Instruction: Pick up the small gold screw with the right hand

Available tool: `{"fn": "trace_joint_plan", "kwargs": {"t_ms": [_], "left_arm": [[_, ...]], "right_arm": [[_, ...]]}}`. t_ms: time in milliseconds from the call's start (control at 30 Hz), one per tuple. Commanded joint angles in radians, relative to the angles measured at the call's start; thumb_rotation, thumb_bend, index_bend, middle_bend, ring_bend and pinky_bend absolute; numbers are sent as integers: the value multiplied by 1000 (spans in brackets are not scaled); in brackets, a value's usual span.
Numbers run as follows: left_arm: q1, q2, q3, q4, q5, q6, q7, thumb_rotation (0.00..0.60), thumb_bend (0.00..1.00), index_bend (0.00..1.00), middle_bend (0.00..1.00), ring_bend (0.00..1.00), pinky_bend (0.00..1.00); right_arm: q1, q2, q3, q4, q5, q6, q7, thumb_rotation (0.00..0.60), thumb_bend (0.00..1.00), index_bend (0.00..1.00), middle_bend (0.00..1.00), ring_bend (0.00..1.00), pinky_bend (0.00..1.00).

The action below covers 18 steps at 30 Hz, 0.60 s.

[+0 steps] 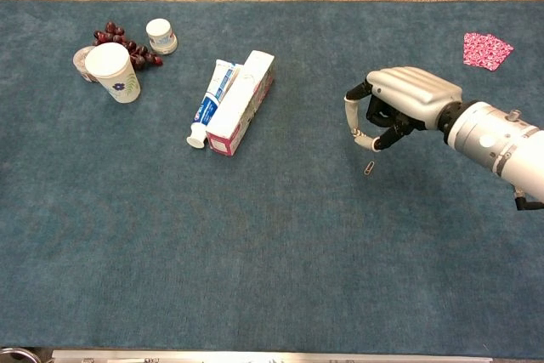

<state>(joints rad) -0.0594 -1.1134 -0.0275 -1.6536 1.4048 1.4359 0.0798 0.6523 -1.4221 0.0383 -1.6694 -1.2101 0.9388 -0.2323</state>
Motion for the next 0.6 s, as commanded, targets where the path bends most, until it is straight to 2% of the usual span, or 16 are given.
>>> {"fn": "trace_joint_plan", "kwargs": {"t_ms": [33,233,600], "left_arm": [[5,2,2,-3,1,5,0,600,264,38,123,153,91],[17,7,8,-7,2,17,-3,600,264,38,123,153,91],[18,3,10,-5,9,17,-3,600,264,38,123,153,91]], "right_arm": [[-14,3,-19,-9,-31,3,19,600,347,643,1000,1000,1000],[-22,-2,-35,-1,-42,-11,22,600,347,643,1000,1000,1000],[-34,10,-31,-16,-59,-6,29,600,347,643,1000,1000,1000]]}}
